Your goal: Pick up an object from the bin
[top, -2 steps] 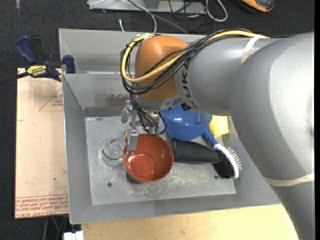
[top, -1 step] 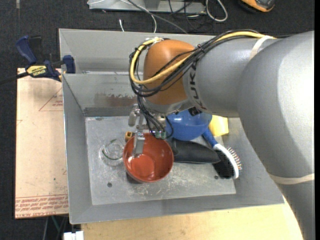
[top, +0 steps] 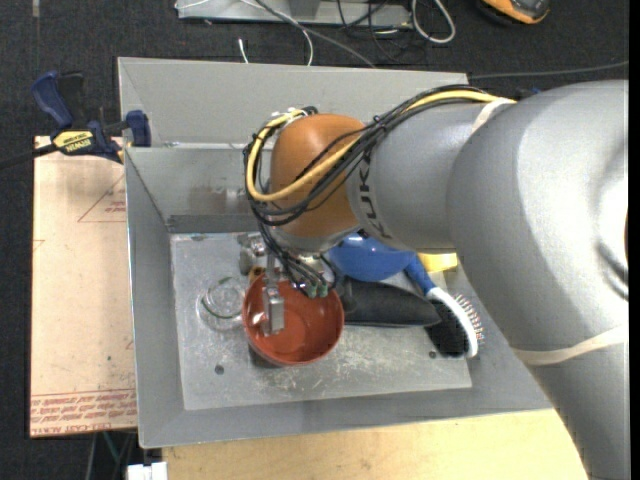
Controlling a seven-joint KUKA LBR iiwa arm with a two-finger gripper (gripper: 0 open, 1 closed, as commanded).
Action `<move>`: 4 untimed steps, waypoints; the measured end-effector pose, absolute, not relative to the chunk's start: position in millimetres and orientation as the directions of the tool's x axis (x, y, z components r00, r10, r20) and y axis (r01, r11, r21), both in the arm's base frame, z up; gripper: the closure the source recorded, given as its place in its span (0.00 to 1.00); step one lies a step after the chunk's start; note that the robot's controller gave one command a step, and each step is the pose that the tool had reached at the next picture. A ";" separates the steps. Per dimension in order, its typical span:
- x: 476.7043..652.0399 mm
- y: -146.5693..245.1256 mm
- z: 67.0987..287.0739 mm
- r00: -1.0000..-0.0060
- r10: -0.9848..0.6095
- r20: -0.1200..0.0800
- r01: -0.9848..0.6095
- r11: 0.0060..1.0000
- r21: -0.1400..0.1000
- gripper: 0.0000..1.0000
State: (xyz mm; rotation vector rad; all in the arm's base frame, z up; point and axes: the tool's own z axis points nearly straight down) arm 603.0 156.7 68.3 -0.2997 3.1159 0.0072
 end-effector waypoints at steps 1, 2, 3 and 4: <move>601.9 153.3 87.0 -0.999 0.039 -0.016 0.039 0.999 0.005 0.00; 606.8 150.2 72.8 -0.995 -0.098 -0.015 -0.098 0.995 0.005 0.00; 600.1 149.9 83.1 -0.999 0.045 -0.017 0.045 0.999 0.009 1.00; 600.1 149.8 83.1 -0.999 0.046 -0.017 0.046 0.999 0.009 1.00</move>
Offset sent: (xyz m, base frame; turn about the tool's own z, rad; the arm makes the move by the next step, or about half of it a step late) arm 0.0037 -0.0069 0.0040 0.0859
